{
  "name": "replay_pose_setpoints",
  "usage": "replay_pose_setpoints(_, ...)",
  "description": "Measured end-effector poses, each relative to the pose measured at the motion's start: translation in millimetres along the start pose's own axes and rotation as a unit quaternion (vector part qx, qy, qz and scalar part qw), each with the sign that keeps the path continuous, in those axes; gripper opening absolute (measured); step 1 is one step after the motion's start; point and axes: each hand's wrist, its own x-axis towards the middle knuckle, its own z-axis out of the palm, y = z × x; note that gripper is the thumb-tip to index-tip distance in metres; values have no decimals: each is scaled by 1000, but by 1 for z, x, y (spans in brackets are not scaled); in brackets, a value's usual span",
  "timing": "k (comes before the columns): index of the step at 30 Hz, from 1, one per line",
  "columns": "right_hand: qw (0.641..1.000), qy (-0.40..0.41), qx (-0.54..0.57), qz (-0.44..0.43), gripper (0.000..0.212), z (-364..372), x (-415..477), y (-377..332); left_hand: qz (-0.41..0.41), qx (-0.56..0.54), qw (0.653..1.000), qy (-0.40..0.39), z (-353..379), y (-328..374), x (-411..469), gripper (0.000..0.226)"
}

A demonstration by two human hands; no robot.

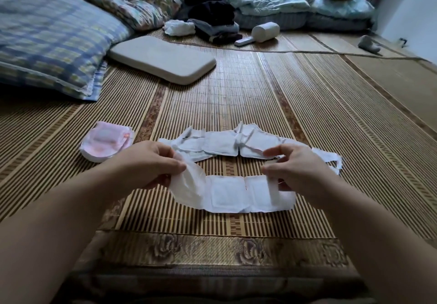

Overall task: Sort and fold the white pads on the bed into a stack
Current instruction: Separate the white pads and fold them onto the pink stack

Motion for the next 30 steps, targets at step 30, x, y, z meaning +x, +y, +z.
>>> replay_pose_setpoints(30, 988, 80, -134, -4, 23, -22, -5, 18, 73, 371, 921, 96, 66, 18, 30, 33)
